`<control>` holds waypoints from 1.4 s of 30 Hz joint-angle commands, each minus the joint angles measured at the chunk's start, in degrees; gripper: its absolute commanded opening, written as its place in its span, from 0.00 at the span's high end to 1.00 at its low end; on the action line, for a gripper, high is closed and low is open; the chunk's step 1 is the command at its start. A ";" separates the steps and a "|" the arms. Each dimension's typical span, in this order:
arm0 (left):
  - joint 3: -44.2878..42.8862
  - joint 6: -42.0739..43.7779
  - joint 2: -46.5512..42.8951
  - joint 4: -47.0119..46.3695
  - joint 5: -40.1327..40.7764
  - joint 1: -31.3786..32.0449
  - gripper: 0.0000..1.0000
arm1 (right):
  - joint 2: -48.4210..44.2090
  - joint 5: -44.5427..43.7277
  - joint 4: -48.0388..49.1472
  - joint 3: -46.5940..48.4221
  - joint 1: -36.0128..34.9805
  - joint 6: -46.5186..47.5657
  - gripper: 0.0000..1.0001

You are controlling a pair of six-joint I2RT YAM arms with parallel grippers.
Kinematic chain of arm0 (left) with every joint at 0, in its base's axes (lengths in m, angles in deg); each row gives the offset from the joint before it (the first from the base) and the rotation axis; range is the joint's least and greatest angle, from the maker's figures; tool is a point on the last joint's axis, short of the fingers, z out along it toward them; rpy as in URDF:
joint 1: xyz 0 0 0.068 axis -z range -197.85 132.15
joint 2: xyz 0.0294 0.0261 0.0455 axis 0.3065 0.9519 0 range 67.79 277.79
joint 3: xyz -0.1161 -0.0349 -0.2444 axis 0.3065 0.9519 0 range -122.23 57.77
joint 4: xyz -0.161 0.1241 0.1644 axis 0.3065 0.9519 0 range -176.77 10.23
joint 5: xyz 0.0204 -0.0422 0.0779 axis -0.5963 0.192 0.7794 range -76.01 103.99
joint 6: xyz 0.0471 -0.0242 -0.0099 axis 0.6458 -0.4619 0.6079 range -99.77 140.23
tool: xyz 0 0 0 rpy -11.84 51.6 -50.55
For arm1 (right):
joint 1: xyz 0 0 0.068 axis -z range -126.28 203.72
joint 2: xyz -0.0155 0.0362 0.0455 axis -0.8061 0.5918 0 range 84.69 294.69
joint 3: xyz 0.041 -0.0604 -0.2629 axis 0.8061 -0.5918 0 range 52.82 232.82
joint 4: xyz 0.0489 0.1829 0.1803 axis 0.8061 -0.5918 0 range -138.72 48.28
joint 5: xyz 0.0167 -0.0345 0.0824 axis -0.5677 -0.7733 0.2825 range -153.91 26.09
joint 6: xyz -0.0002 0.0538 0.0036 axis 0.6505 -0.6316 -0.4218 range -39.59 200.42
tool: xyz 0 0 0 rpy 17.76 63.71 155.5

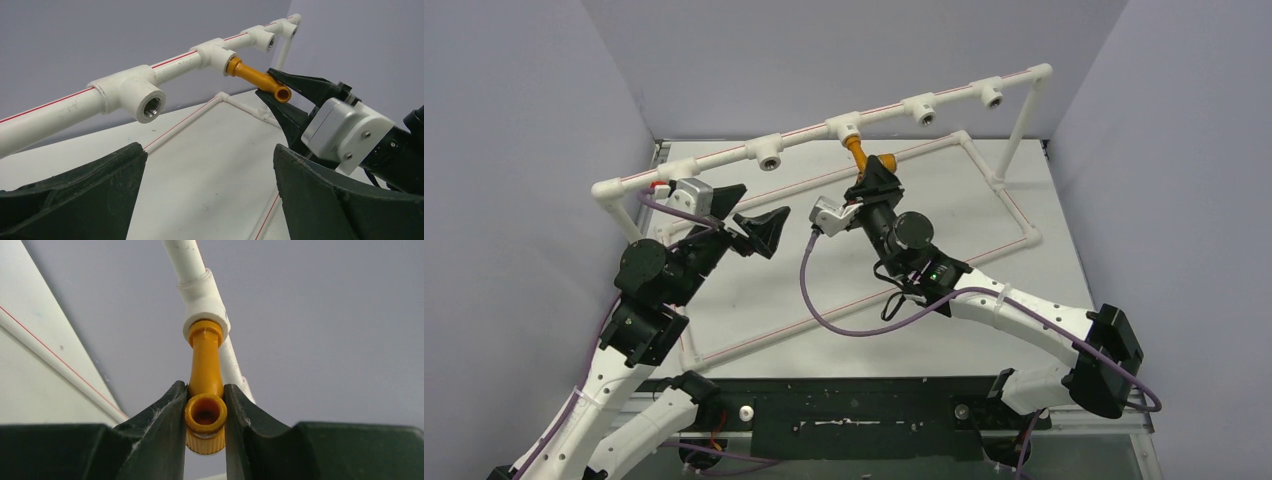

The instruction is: Install the water faucets

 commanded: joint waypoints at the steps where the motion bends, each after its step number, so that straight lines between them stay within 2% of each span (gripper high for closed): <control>1: -2.11 0.37 -0.13 -1.61 0.11 0.37 0.03 | -1.21 -1.31 9.40 2.70 -0.87 -27.64 1.00; 7: -2.16 0.35 -0.08 -1.61 0.16 0.37 0.03 | -1.69 -6.22 13.62 3.12 -0.80 -58.11 1.00; 14: -2.18 0.37 -0.42 -1.61 0.28 0.37 0.03 | -2.47 -12.96 9.03 4.84 0.02 -94.66 1.00; 17: -2.09 0.37 -0.56 -1.63 0.24 0.37 0.03 | -3.38 -11.92 5.53 4.42 2.27 -109.44 1.00; 23: -2.10 0.37 -0.85 -1.70 0.20 0.37 0.03 | -4.92 -8.86 2.69 2.70 4.87 -131.57 1.00; 29: -1.95 0.41 -1.13 -1.69 0.34 0.44 0.03 | -5.95 -7.49 4.59 0.33 5.50 -149.49 1.00; 33: -1.88 0.37 -0.94 -1.79 0.31 0.46 0.03 | -5.93 -7.11 0.38 1.59 5.62 -160.03 1.00; 36: -1.85 0.35 -0.74 -1.79 0.29 0.46 0.03 | -5.83 -7.00 0.55 1.48 5.60 -163.93 1.00; 42: -1.91 0.28 -0.61 -1.79 0.25 0.46 0.03 | -5.27 -6.90 -0.80 1.84 5.39 -164.86 1.00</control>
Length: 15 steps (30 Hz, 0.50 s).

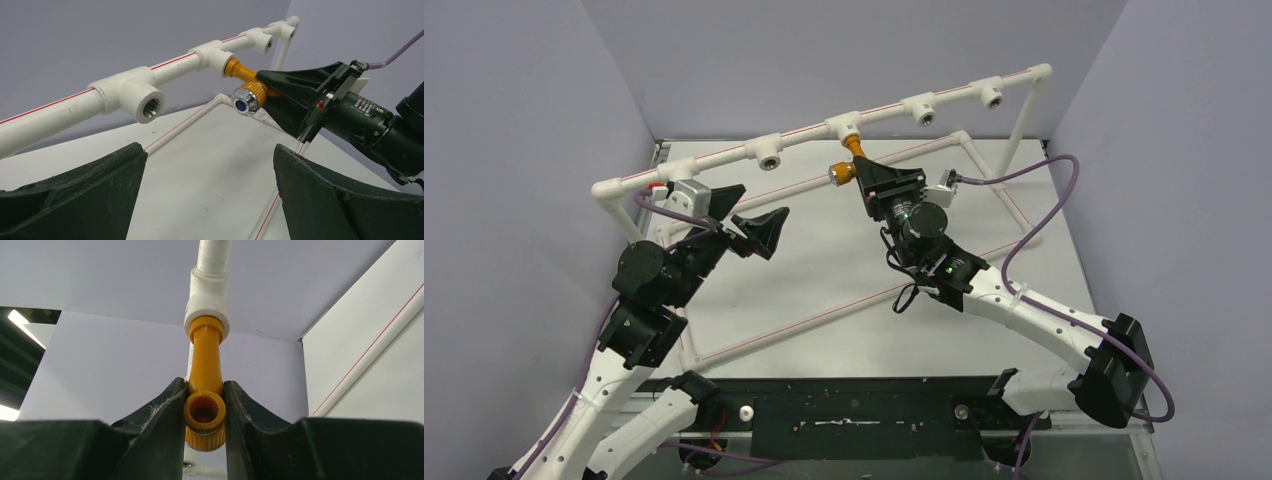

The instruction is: Install the water faucets

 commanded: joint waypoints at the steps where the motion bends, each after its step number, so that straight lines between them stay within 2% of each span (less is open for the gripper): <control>1: -1.90 0.28 -0.13 -1.79 0.20 0.34 0.03 | -2.17 0.28 4.78 1.95 0.27 -5.16 1.00; 3: -1.84 0.28 -0.13 -1.74 0.26 0.35 0.03 | -2.35 0.45 4.03 1.63 0.36 -4.93 1.00; 4: -1.83 0.28 -0.01 -1.78 0.26 0.35 0.03 | -2.50 0.57 3.74 1.38 0.43 -4.72 0.96; 5: -1.86 0.32 0.11 -1.79 0.31 0.31 0.03 | -2.72 0.81 3.81 1.23 0.47 -4.04 0.87; 8: -1.84 0.37 0.42 -1.70 0.29 0.26 0.03 | -3.54 1.95 4.01 0.36 0.57 -1.03 0.46; 9: -1.87 0.32 0.46 -1.69 0.29 0.26 0.03 | -3.92 2.63 4.17 -0.19 0.58 -0.04 0.35; 10: -1.89 0.36 0.41 -1.64 0.29 0.26 0.03 | -4.45 3.32 4.40 -0.93 0.61 0.86 0.29; 12: -1.96 0.37 0.40 -1.61 0.27 0.23 0.03 | -6.09 4.18 4.91 -2.67 0.84 3.25 0.20; 15: -1.96 0.29 0.40 -1.61 0.10 0.26 0.03 | -9.00 4.23 3.85 -5.10 1.00 5.86 0.15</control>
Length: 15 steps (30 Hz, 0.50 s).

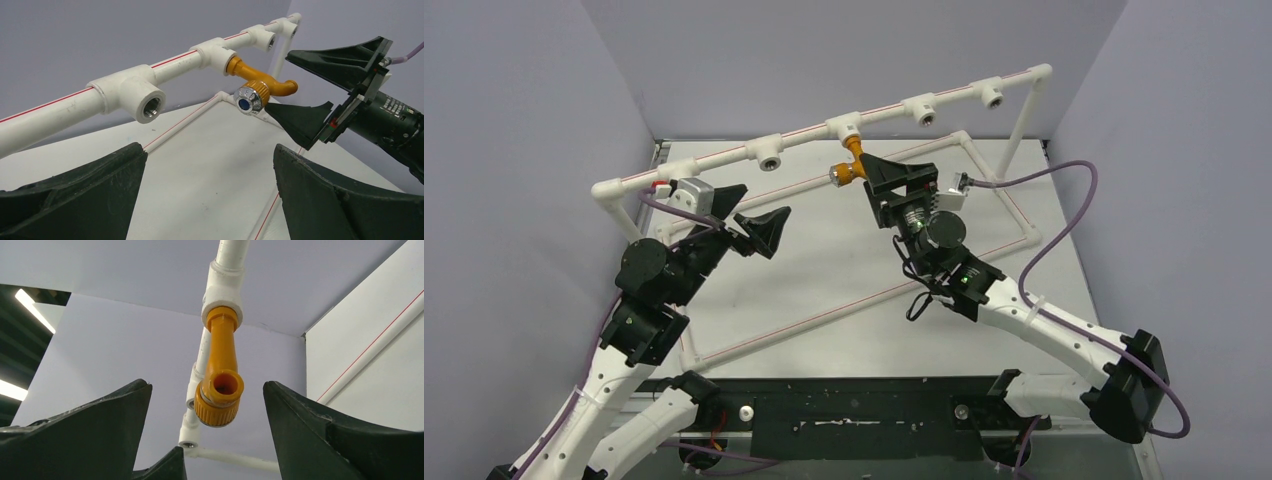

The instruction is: Install the water faucets

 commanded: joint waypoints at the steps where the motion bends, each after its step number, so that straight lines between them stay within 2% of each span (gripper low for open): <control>1: -1.93 0.28 -0.25 -1.59 -0.06 0.26 0.03 | -6.16 0.83 2.61 -2.80 0.61 5.72 0.14; 5: -1.93 0.28 -0.35 -1.62 0.03 0.26 0.03 | -9.03 1.32 -2.05 -2.92 0.90 10.75 0.13; 15: -1.99 0.46 -0.32 -1.52 0.29 0.18 0.03 | -13.25 1.72 -10.45 0.26 1.02 33.63 0.14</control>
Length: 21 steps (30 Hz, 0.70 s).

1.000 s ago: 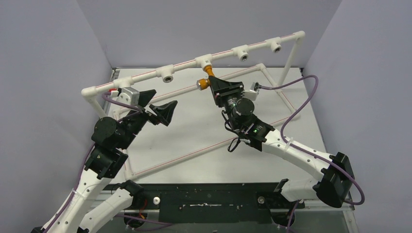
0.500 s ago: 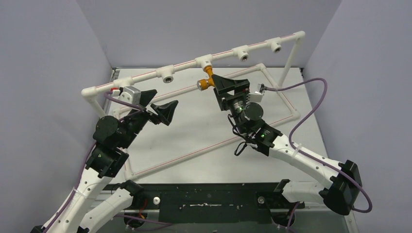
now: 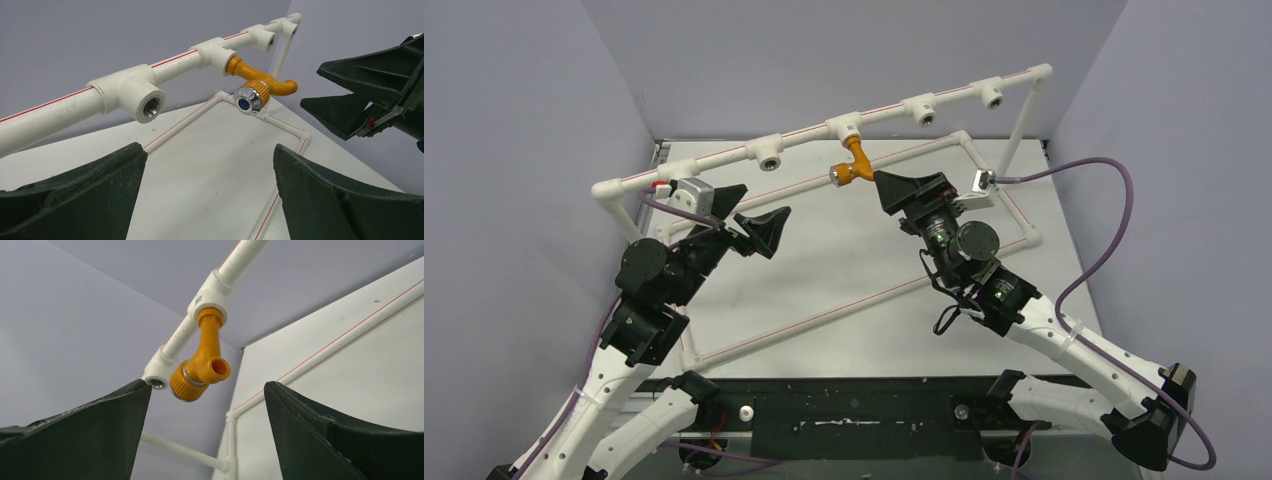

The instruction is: Install the water faucets

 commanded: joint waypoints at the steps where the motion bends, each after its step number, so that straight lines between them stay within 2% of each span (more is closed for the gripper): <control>1: -2.07 0.50 -0.31 -1.52 0.29 0.15 0.03 | -1.94 -0.49 -3.68 3.84 0.33 14.02 0.14; 4: -2.03 0.46 -0.29 -1.45 0.18 0.18 0.03 | -2.33 0.66 -3.52 4.57 0.33 23.33 0.14; 9: -2.08 0.46 -0.45 -1.52 0.27 0.22 0.02 | -2.62 7.91 -2.53 6.41 0.40 45.36 0.14; 14: -2.02 0.46 -0.45 -1.52 0.18 0.26 0.03 | -1.02 14.84 -7.44 10.69 0.38 65.23 0.11; 21: -2.10 0.46 -0.19 -1.44 0.23 0.26 0.03 | -1.88 24.45 -12.94 10.63 0.06 96.79 0.09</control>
